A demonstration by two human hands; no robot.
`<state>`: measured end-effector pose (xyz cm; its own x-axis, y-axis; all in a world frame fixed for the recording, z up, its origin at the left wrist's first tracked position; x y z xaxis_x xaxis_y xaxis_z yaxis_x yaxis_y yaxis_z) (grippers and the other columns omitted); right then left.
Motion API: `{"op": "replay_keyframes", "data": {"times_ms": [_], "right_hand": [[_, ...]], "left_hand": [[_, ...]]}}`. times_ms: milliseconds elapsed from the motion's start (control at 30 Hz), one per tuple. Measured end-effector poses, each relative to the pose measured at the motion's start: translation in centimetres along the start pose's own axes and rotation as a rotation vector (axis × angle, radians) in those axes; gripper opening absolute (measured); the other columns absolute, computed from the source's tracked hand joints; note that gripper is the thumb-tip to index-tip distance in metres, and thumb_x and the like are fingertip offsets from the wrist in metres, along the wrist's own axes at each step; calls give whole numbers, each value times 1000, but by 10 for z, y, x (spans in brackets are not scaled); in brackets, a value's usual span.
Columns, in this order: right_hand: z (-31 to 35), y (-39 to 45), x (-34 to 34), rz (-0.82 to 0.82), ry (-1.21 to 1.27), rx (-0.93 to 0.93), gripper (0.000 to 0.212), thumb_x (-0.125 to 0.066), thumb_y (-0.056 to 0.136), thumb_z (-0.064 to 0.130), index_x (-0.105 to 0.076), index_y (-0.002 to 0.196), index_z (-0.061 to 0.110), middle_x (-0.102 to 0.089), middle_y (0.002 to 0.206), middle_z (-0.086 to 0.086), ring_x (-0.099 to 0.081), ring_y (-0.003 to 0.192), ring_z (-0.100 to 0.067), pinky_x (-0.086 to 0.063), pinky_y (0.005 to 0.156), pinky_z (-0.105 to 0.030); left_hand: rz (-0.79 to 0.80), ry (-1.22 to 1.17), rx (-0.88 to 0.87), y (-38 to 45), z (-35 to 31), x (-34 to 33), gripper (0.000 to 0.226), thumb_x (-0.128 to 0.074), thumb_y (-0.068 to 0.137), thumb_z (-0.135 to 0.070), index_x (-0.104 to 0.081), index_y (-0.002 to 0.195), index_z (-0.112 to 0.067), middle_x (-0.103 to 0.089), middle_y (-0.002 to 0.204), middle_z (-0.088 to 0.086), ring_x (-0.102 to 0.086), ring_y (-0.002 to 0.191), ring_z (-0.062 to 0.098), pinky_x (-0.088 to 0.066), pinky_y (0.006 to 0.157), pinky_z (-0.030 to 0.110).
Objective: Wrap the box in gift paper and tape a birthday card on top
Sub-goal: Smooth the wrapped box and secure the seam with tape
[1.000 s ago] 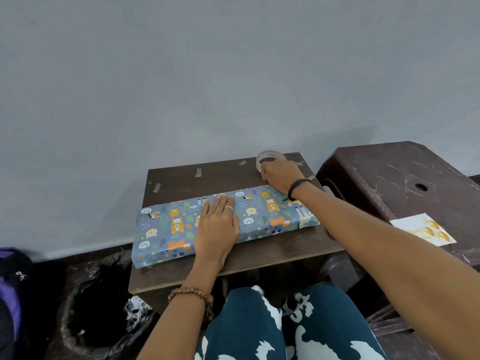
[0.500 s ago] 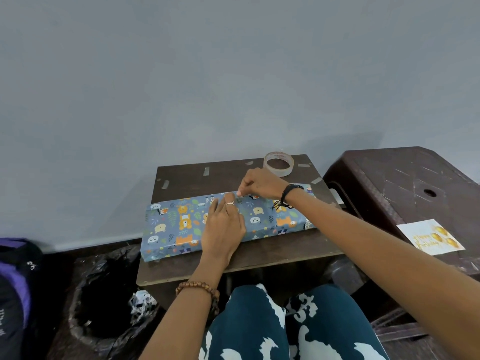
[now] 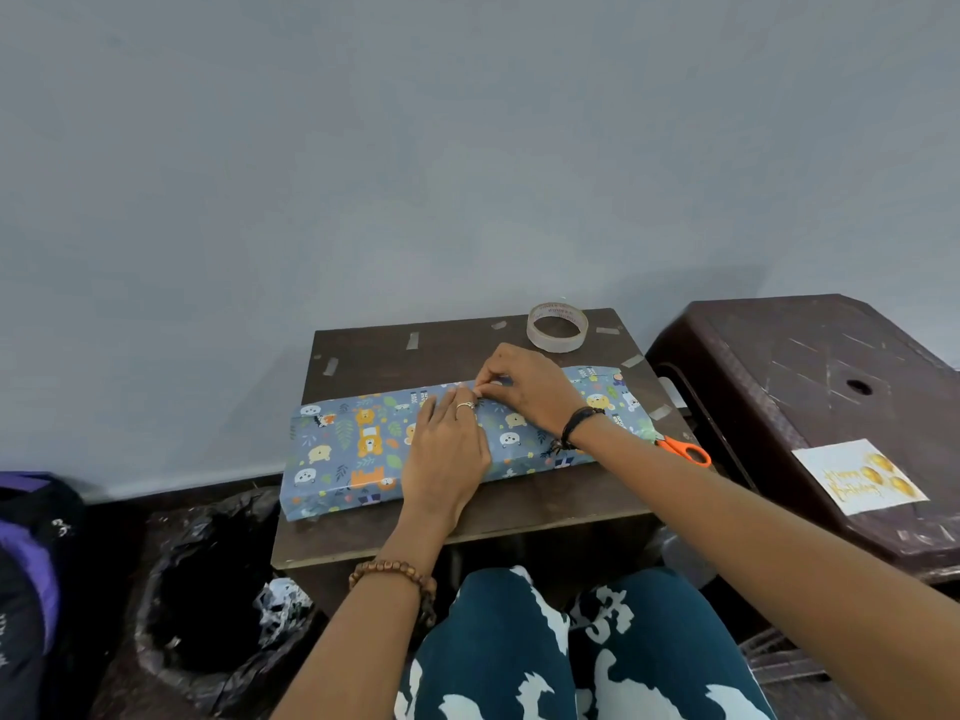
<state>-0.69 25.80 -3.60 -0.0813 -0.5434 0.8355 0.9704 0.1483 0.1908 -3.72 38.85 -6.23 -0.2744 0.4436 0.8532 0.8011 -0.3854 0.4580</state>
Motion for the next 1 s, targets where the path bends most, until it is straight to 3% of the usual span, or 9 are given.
{"op": "replay_keyframes", "data": {"times_ms": [233, 367, 500, 833, 1000], "right_hand": [[-1, -6, -7, -145, 44, -38, 14, -64, 86, 24, -73, 85, 13, -61, 91, -4, -58, 82, -19, -48, 72, -39], [-7, -7, -3, -189, 253, -127, 11, -68, 83, 21, -75, 86, 12, -65, 88, -5, -60, 82, -16, -49, 75, -33], [-9, -8, -1, -188, 384, -155, 8, -70, 81, 18, -75, 83, 12, -66, 88, -6, -60, 80, -12, -47, 77, -25], [-10, -8, -2, -187, 398, -131, 9, -67, 83, 13, -67, 76, 9, -59, 79, 10, -55, 74, 0, -40, 71, -9], [-11, -8, -2, -191, 427, -130, 9, -66, 83, 11, -66, 76, 4, -59, 78, 10, -54, 75, -1, -41, 73, -13]], "left_hand": [[-32, 13, -16, -1, 0, -1, 45, -30, 77, -15, -64, 98, 5, -69, 99, 16, -69, 89, 27, -50, 89, 43], [-18, 14, -14, -1, 0, -1, 45, -30, 78, -16, -64, 98, 4, -70, 97, 17, -69, 89, 27, -50, 89, 43], [-6, 14, -5, 0, -1, 1, 46, -29, 79, -17, -64, 100, 4, -70, 97, 17, -69, 88, 27, -50, 90, 43], [64, 10, 25, -1, -1, 1, 46, -30, 81, -18, -63, 104, 5, -68, 106, 19, -66, 99, 28, -48, 95, 42], [61, 2, 39, -1, -1, 3, 38, -42, 79, -11, -59, 107, 8, -69, 97, 18, -68, 90, 28, -46, 95, 41]]}}
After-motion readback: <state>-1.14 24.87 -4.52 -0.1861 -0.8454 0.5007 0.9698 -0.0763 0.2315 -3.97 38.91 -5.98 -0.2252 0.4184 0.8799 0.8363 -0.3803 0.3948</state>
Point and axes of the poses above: each hand's wrist, its own y-axis towards the middle knuckle, its own x-axis out of the back of the hand, z = x × y, the point moved 3 cm from there along y, towards the middle knuckle
